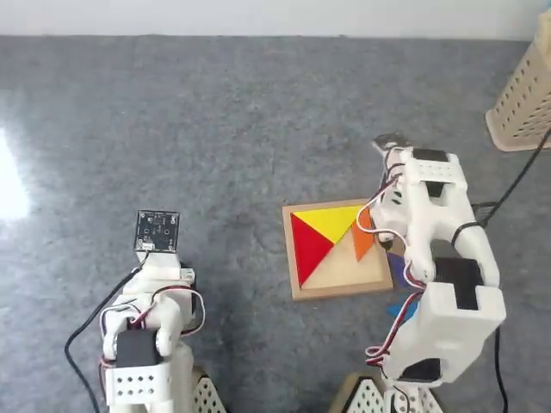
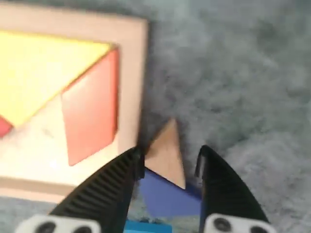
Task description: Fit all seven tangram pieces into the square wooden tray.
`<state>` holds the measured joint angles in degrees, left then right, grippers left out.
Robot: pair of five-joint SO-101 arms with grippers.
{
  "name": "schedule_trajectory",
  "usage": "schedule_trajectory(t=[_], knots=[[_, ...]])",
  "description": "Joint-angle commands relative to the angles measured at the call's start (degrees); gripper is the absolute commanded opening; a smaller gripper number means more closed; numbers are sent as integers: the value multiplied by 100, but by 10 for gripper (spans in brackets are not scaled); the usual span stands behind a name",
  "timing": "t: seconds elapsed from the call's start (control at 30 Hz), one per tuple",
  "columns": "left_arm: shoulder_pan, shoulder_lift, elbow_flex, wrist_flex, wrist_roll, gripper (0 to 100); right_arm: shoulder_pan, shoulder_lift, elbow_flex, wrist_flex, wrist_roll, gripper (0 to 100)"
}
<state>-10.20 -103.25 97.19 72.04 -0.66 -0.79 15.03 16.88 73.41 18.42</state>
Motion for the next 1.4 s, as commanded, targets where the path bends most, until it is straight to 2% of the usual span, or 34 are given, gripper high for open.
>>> schedule_trajectory(t=[0.0,0.4,0.57,0.7,1.0,1.37], knots=[[0,-97,-66,26,35,12,-4,-347,26,22,149,191],[0,-97,-66,26,35,12,778,-286,0,-409,-18,191],[0,-97,-66,26,35,12,629,-207,9,-365,9,191],[0,-97,-66,26,35,12,479,-224,9,-154,536,196],[0,-97,-66,26,35,12,251,-224,9,22,1222,351],[0,-97,-66,26,35,12,479,-163,44,-4,1257,198]])
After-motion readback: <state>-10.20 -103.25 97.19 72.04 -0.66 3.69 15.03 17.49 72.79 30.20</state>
